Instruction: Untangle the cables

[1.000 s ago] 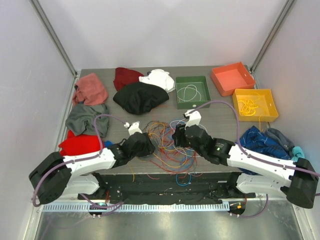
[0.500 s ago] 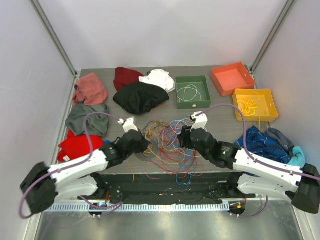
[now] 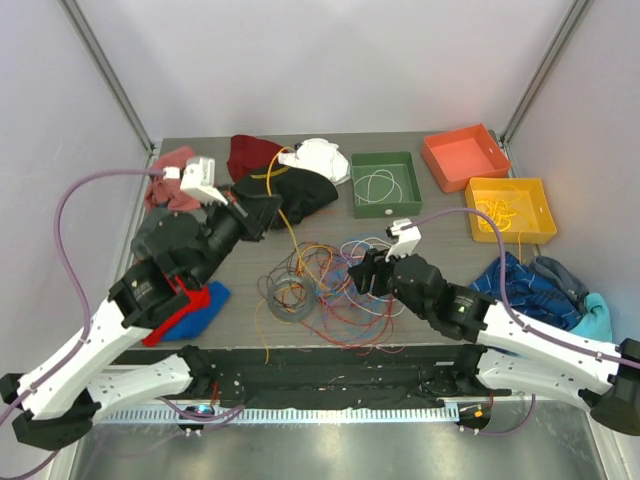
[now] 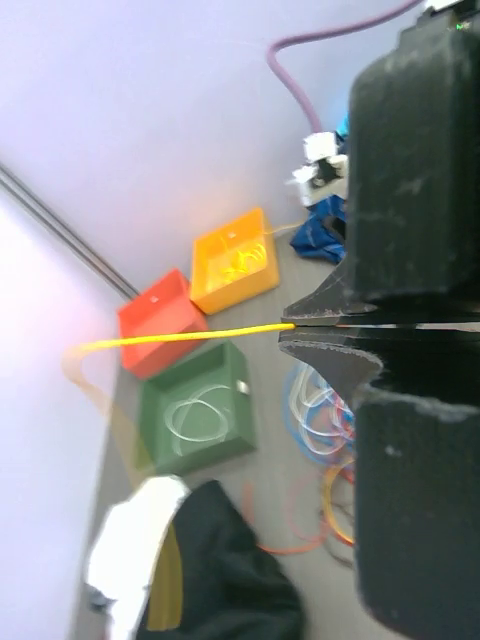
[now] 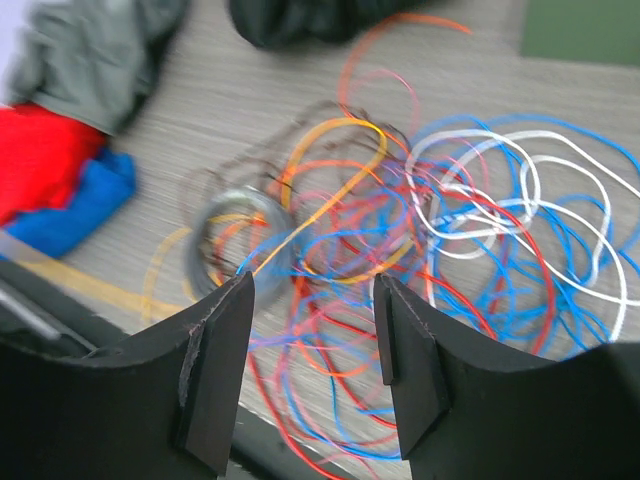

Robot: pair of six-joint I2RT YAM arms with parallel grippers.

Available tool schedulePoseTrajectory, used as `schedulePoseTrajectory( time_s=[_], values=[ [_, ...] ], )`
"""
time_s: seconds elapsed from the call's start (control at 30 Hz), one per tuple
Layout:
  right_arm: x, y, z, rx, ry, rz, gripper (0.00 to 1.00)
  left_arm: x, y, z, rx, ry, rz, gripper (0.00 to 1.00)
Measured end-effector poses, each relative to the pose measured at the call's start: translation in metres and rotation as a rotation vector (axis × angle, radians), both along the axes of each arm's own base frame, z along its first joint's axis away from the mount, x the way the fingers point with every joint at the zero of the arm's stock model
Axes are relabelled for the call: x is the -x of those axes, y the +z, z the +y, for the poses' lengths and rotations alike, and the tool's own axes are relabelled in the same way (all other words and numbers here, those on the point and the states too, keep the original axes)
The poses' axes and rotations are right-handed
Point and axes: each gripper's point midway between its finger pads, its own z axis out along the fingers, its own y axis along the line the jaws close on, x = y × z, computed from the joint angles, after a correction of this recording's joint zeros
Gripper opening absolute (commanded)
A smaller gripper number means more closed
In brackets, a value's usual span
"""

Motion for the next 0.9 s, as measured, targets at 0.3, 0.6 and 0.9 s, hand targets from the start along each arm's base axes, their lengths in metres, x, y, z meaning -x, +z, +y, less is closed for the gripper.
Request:
schedulePoseTrajectory(
  time_s=[0.3,0.6,0.9],
  values=[
    [0.013,0.078,-0.01,-0.215,0.048,-0.158,0.6,-0.021,0.097,-0.028,-0.076,-0.039,-0.162,0.0],
    [0.026,0.121,0.014,-0.281,0.205,-0.224,0.61,-0.023,0.133,-0.042,-0.069,-0.079,-0.225,0.0],
    [0.014,0.094,0.047,-0.186,0.268,-0.202,0.59,-0.028,0.113,-0.056,-0.116,-0.116,-0.183,0.0]
  ],
)
